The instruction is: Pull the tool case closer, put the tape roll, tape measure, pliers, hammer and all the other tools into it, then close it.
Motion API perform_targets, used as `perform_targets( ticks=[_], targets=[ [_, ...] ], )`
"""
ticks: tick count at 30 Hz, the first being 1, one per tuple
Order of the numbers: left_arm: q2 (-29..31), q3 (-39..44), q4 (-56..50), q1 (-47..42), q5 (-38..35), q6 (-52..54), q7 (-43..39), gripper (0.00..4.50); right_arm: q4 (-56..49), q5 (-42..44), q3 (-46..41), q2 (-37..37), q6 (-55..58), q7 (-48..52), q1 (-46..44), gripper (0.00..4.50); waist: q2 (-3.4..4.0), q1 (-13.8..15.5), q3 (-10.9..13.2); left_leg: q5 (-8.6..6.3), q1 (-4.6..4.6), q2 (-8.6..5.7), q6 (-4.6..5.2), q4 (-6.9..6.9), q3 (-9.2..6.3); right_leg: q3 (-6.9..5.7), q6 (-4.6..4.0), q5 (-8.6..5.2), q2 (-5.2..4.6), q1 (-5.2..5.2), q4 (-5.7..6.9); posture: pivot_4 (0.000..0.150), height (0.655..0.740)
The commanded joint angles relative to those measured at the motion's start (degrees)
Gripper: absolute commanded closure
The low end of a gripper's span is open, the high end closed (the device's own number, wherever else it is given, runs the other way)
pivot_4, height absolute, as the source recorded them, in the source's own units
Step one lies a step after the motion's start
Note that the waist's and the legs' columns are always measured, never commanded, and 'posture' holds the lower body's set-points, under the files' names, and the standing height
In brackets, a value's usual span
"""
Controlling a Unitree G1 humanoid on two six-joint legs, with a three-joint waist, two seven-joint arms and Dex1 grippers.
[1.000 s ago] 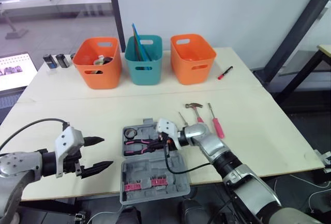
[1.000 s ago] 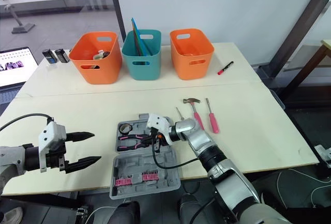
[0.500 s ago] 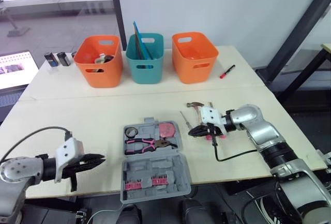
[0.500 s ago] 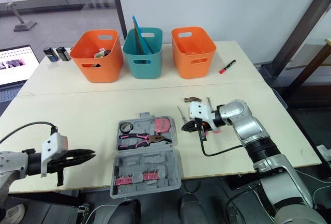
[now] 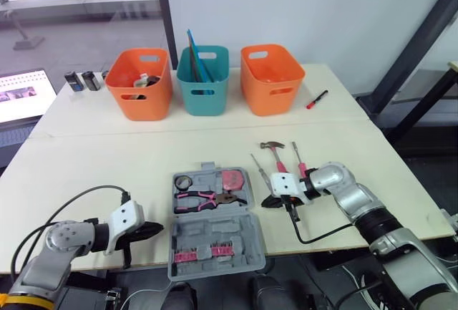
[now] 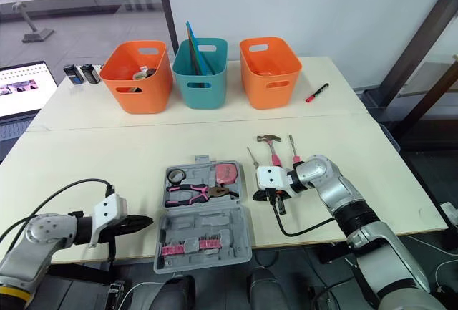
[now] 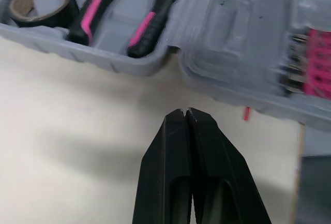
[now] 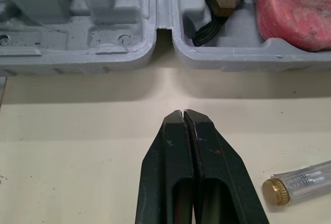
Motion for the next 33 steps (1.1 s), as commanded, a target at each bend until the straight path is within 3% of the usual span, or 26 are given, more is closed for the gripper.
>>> perform_targets(
  ticks=[1,13,24,33],
  targets=[
    [-0.71,-1.59,2.17,-2.23,1.07,-1.28,-0.11,4.39,-0.32,-0.29,-0.35,0.42,-0.97,-0.34,-0.08,4.50,0.00,-0.03,0.00,0.00,0.00,0.00,0.00,0.00,-0.01,0.00,0.00,0.00,0.00,0.00,0.00,0.150,0.7364],
    [-6.81,-8.47,9.10,-10.34,5.89,-2.96,1.78,4.39,0.66,-0.89,0.52,6.32,0.07,-3.29,0.62,4.50,0.08,0.64,-0.04,0.01,0.06,-0.02,0.01,0.09,-0.03,-0.01,0.03,0.02,0.00,0.15,0.02,0.150,0.7364],
    [-9.20,-6.46,10.61,-11.63,6.79,-2.52,5.78,4.39,-3.60,-0.36,-0.21,7.18,3.93,-3.17,1.65,4.50,0.12,1.44,-0.06,0.01,0.43,-0.03,0.01,0.11,-0.07,-0.01,0.01,0.00,0.00,0.62,-0.03,0.150,0.7364],
    [-11.25,-5.30,16.75,-17.32,6.67,-2.10,7.69,4.39,4.83,-3.24,-0.57,10.20,4.61,-7.95,-3.54,4.50,0.12,1.19,-0.06,0.01,0.61,-0.02,0.01,0.08,-0.11,-0.04,0.02,0.00,0.04,0.74,-0.02,0.150,0.7364]
  ],
)
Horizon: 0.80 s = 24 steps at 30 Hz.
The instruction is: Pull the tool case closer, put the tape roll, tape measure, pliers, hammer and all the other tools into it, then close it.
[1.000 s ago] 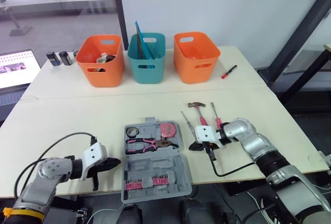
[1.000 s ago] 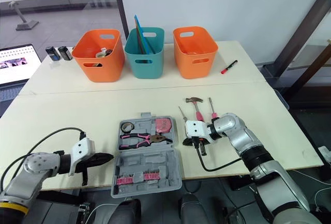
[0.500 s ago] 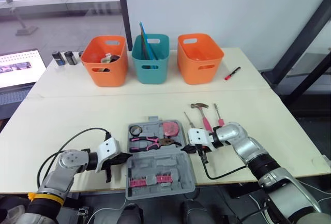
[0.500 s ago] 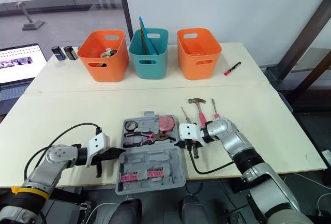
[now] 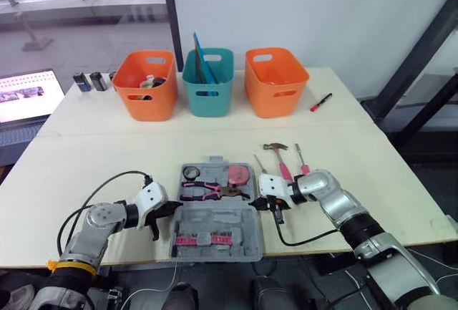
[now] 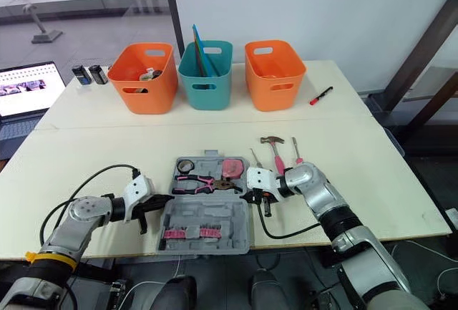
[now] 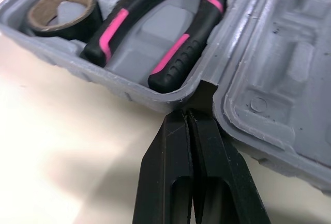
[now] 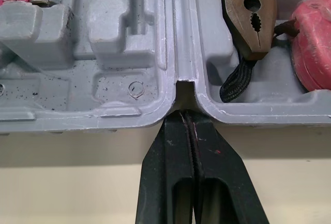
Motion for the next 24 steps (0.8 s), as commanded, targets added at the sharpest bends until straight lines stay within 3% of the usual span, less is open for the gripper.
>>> perform_targets(
  ticks=[1,24],
  targets=[
    [-1.94,-1.01,1.69,-3.38,0.84,-0.62,1.67,4.39,2.93,-1.41,0.27,3.08,-1.38,-3.69,-3.55,4.50,0.00,0.02,0.00,0.00,0.03,0.00,0.00,0.00,0.00,0.00,0.00,0.00,0.00,0.04,0.00,0.150,0.7364],
    [-4.20,-2.26,11.58,-11.85,3.86,-2.05,1.58,4.39,13.72,-4.29,0.04,4.89,-6.12,-5.82,-7.28,4.50,0.00,0.14,0.00,0.00,0.21,-0.01,0.00,-0.05,-0.01,0.00,0.04,-0.02,0.00,0.26,-0.04,0.150,0.7364]
  ],
)
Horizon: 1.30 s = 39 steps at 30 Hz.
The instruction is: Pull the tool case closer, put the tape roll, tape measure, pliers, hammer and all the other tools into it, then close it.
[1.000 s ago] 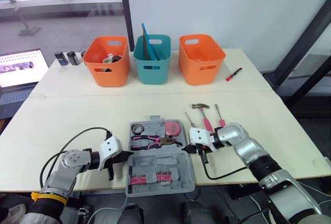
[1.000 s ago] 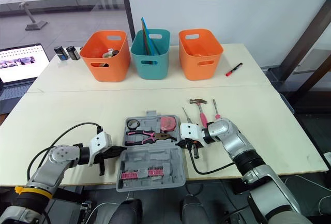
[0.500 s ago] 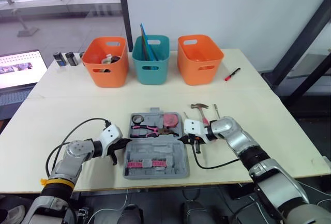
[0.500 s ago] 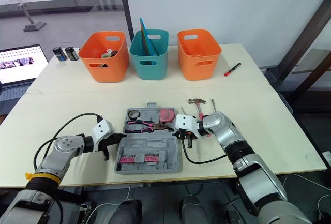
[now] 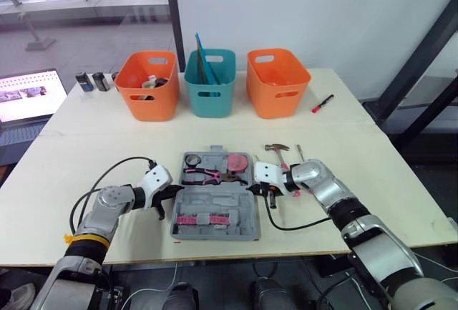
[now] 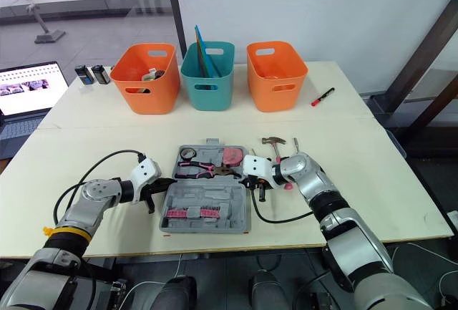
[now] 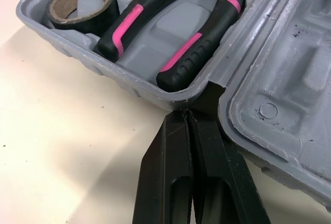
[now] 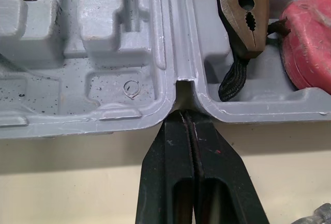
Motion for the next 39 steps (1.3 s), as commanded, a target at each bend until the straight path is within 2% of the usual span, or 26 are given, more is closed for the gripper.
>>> perform_targets(
  ticks=[1,18,24,30,38,39],
  targets=[
    [-1.42,-1.54,-1.42,-0.96,0.12,-0.35,-0.64,4.39,0.91,-0.70,0.71,1.65,-0.65,-0.75,-0.39,4.50,0.00,0.00,0.00,0.00,0.00,0.00,0.00,0.00,0.00,0.00,0.00,0.00,0.00,0.00,0.00,0.150,0.7364],
    [0.50,-0.42,-7.34,3.33,-0.66,2.31,-0.97,4.39,5.30,-0.95,-0.59,2.23,-2.25,-0.79,-2.49,4.50,0.00,-1.25,0.00,0.00,0.04,0.00,0.00,-0.08,0.00,0.00,0.02,-0.02,-0.01,0.01,0.00,0.150,0.7364],
    [3.88,3.45,-5.37,4.13,-1.98,0.32,0.23,4.39,3.37,0.04,-2.05,0.05,-2.51,-0.44,-1.37,4.50,0.00,-1.39,0.02,0.00,0.03,0.00,0.00,-0.11,0.00,0.00,0.03,-0.03,-0.01,-0.01,-0.03,0.150,0.7364],
    [7.69,10.57,-8.02,8.32,-7.85,0.42,-0.40,4.39,-5.02,6.58,-6.87,-4.80,-0.77,4.42,2.45,4.50,0.04,-1.32,0.13,0.00,-0.15,0.00,0.00,-0.24,-0.01,0.00,0.09,-0.08,-0.02,-0.18,-0.07,0.150,0.7364],
    [10.90,19.57,-23.57,24.07,-15.83,4.10,-0.91,4.39,-26.01,19.76,-15.75,-11.30,13.43,8.88,11.72,4.50,0.07,-1.33,0.22,0.00,-0.73,0.01,0.00,-0.31,0.00,0.00,0.12,-0.08,-0.04,-0.86,-0.03,0.150,0.7364],
    [11.10,21.01,-25.80,26.50,-17.05,4.79,-1.04,4.17,-27.44,20.89,-17.15,-12.08,14.46,8.37,12.90,4.50,0.08,-1.31,0.23,0.00,-0.74,0.01,0.00,-0.33,0.00,0.00,0.12,-0.09,-0.04,-0.88,-0.03,0.150,0.7364]
  ],
)
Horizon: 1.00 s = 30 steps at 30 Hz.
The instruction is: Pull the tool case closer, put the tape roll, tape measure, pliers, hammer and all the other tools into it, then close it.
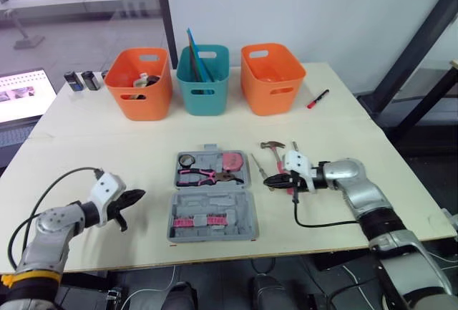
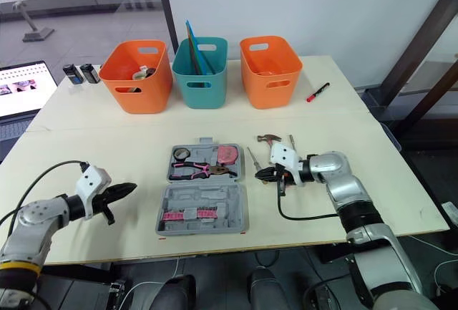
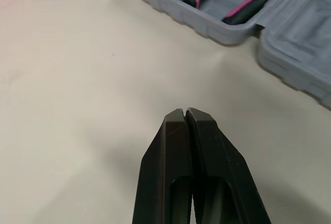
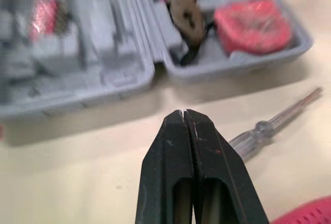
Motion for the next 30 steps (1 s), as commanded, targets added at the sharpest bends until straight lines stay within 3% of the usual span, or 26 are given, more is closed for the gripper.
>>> perform_targets(
  ticks=[1,3,4,7,9,13,21,30],
  targets=[
    [1.70,5.41,-7.66,5.46,-5.01,2.05,-0.79,3.86,-6.47,4.97,-4.92,-2.54,3.72,-0.67,2.50,4.50,-0.04,0.01,0.05,0.00,0.00,0.00,0.00,0.01,0.00,0.00,-0.01,0.00,0.00,-0.01,-0.01,0.150,0.7364],
    [1.72,7.72,-10.60,9.24,-7.18,2.67,-1.42,3.01,-7.63,6.67,-7.21,-3.60,4.62,-1.55,4.28,4.50,-0.04,0.05,0.06,0.00,-0.03,0.00,-0.01,0.04,0.02,0.01,-0.05,0.00,-0.03,-0.06,-0.04,0.150,0.7364],
    [1.46,10.17,-11.79,11.93,-9.10,2.58,-2.10,2.47,-7.91,7.99,-9.20,-4.56,5.48,-1.71,5.84,4.22,-0.07,0.05,0.10,-0.01,-0.03,-0.01,-0.01,0.08,0.05,0.01,-0.06,0.01,-0.05,-0.06,-0.05,0.150,0.7364],
    [1.01,18.90,-12.38,19.13,-13.81,2.50,-2.63,0.97,-7.63,12.06,-15.80,-7.50,7.16,-2.28,11.26,3.15,-0.13,0.06,0.14,-0.02,-0.04,-0.01,-0.03,0.11,0.13,0.03,-0.12,0.03,-0.13,-0.05,-0.16,0.150,0.7364],
    [0.84,23.43,-12.07,22.44,-15.60,2.76,-2.07,0.00,-6.78,13.40,-19.04,-9.39,6.85,-2.55,14.51,2.08,-0.22,0.07,0.20,-0.03,-0.08,-0.01,-0.03,0.08,0.16,0.05,-0.12,0.03,-0.15,-0.09,-0.23,0.150,0.7364],
    [0.33,29.25,-9.18,26.11,-17.16,2.56,-1.54,0.00,-2.33,15.21,-24.72,-11.75,4.98,-3.10,18.83,0.09,-0.23,-0.10,0.24,-0.04,-0.08,-0.01,-0.04,0.15,0.16,0.05,-0.11,0.02,-0.15,-0.16,-0.26,0.150,0.7364],
    [0.25,32.22,-4.23,28.01,-17.20,0.76,-2.52,0.00,3.88,15.84,-28.69,-13.39,1.72,-4.01,21.84,0.02,-0.30,-0.50,0.26,-0.34,-0.07,0.00,-0.49,0.28,0.58,0.04,-0.34,0.16,-0.50,-0.16,-1.28,0.150,0.7364],
    [2.86,28.32,-11.66,22.90,-17.09,4.20,-2.48,0.00,-5.67,18.59,-26.38,-11.41,9.83,-7.61,20.46,0.02,-0.33,-0.01,0.27,-0.30,-0.08,-0.01,-0.40,0.22,0.84,0.03,-0.45,0.26,-0.61,-0.12,-1.05,0.150,0.7364]
  ],
)
